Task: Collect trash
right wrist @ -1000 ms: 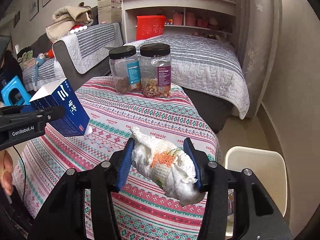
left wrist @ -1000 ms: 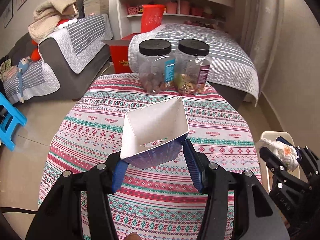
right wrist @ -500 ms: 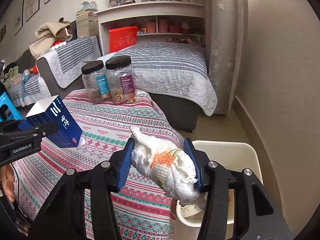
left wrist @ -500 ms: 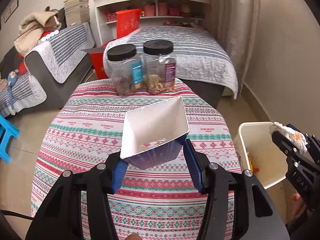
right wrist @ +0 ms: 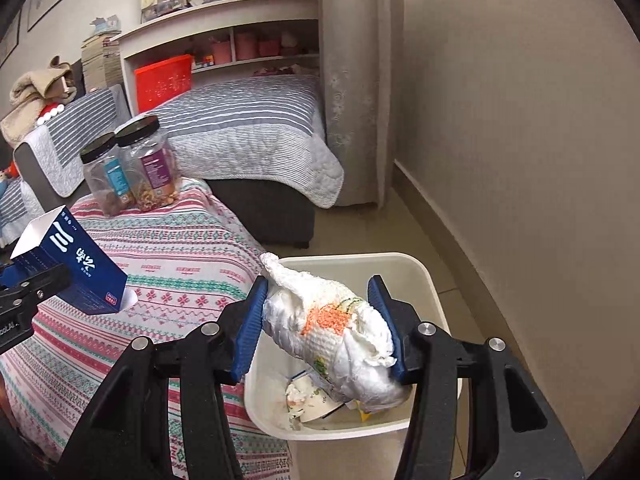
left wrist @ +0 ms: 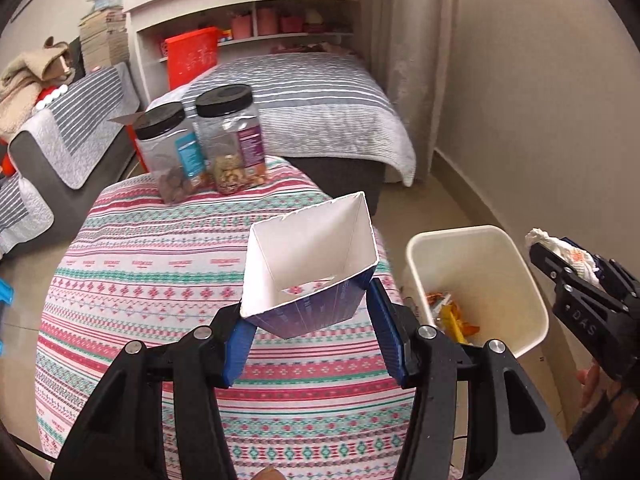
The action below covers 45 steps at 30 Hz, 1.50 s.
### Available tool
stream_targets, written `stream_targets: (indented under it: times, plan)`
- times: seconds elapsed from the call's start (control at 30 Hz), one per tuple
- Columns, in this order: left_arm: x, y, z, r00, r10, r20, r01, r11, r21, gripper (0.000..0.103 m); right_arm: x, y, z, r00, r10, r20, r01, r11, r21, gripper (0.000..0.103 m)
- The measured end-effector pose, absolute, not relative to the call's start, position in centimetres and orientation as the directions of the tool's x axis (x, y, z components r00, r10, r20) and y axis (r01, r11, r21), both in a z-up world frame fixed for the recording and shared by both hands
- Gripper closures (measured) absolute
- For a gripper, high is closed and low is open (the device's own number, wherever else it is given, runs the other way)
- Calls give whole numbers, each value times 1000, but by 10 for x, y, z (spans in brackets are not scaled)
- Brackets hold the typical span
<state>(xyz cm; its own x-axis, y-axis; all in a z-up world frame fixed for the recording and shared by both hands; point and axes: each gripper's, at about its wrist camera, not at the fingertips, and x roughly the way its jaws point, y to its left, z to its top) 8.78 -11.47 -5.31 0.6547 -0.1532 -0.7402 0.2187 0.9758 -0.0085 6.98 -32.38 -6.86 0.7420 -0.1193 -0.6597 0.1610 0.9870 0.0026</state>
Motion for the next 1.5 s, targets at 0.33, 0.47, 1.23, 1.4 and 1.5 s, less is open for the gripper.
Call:
stream_targets:
  times: [0.33,0.47,1.23,1.4,1.5]
  plan:
    - [82,-161,-56,645,-247,-723,316,948,-42,50,60,-367,-67,716,-256,-649,346,938,12,24]
    - [77,-177,-59,637,-279,-719,335,940,-68,50,50,-381,-61,713,-321,-623,418,909,9,16]
    - [65,-227,-52,608,-391,-690,424,896,-134,28,-18,-406,-32,713,-510,-481,617,782,85,7]
    - [53,-201,-34,720,-293,-629,367,930,-14,16,-15,-384,-23,740,-493,-458,589,803,88,7]
    - [47,-179,-20,774,-253,-581,322,947,16,12,-13,-367,-14,765,-477,-433,567,818,100,7]
